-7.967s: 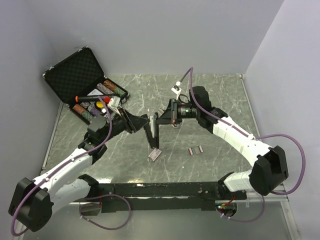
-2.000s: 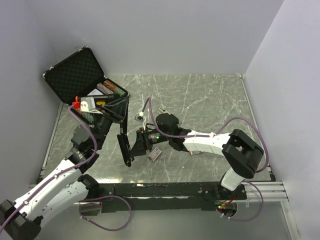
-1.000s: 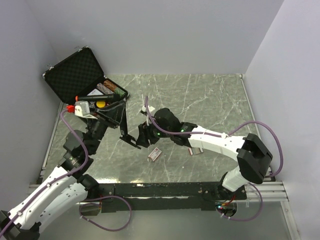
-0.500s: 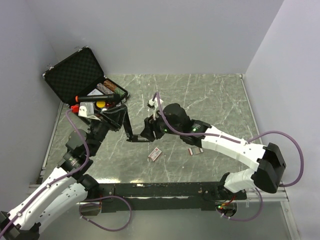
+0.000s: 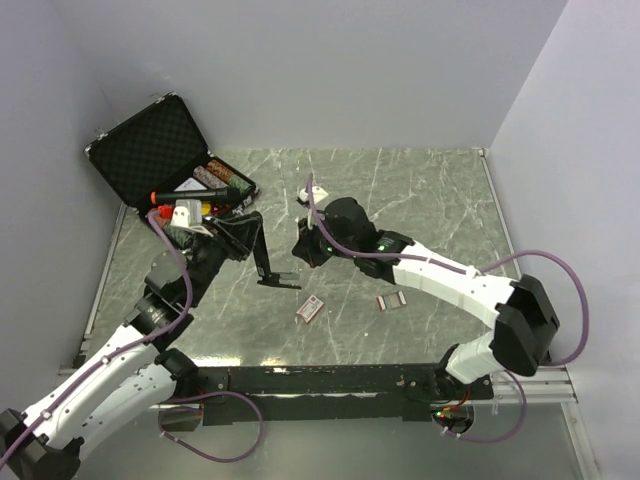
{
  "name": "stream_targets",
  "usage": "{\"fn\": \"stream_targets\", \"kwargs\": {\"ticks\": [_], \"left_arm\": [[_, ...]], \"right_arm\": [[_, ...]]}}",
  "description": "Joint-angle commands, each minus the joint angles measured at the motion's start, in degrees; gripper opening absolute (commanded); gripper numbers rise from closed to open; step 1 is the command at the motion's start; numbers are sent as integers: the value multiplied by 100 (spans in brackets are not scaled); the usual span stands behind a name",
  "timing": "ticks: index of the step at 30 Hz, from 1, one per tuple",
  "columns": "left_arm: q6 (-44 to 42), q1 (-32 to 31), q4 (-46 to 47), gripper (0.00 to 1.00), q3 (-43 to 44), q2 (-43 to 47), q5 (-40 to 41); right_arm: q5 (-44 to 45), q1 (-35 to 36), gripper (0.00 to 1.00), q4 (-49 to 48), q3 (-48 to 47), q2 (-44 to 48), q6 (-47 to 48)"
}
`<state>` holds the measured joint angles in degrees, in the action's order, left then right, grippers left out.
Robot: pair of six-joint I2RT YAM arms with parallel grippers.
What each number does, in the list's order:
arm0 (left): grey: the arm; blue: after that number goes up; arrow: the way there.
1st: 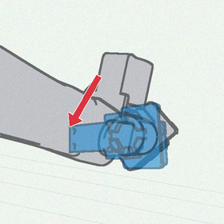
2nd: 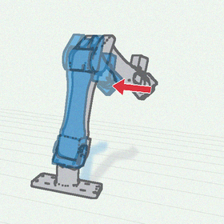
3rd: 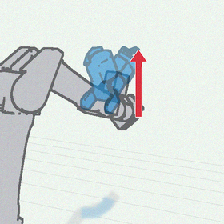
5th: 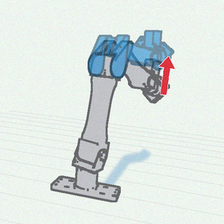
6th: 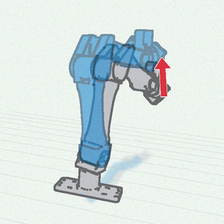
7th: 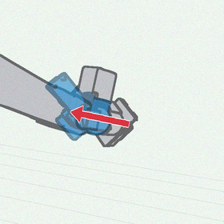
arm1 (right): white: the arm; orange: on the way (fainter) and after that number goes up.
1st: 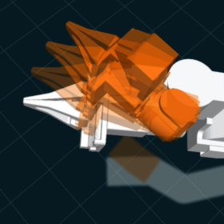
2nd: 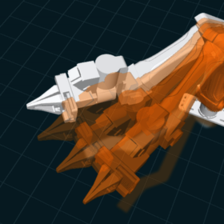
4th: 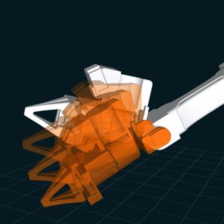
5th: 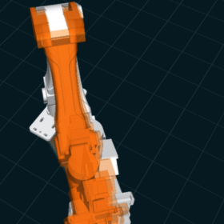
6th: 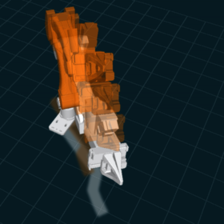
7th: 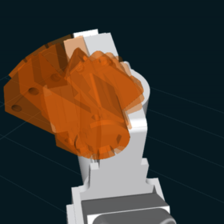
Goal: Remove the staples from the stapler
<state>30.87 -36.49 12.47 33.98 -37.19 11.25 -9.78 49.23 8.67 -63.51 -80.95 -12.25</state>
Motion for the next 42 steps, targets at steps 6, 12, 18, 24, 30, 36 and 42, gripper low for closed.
{"fn": "stream_targets", "kwargs": {"ticks": [6,12,18,24,30,36,42], "left_arm": [[112,-16,625,1,390,-209,115],[138,-25,616,1,505,-324,229],[191,-25,800,1,470,-473,361],[138,-25,1257,1,452,-798,537],[217,-16,1741,1,645,-1404,519],[173,-25,2005,1,795,-1914,765],[252,-16,2225,1,856,-2432,923]], "right_arm": [[-446,-1,0,-726,-136,-720,-216],[-744,-10,0,-1209,206,-949,-497],[-929,-10,0,-1438,506,-1037,-699],[-1166,-10,0,-1789,848,-1028,-1007],[-1631,-1,0,-2307,1077,-1169,-1437],[-2123,-10,0,-2913,1332,-1160,-1938],[-2686,-1,0,-3643,1490,-1195,-2615]]}}
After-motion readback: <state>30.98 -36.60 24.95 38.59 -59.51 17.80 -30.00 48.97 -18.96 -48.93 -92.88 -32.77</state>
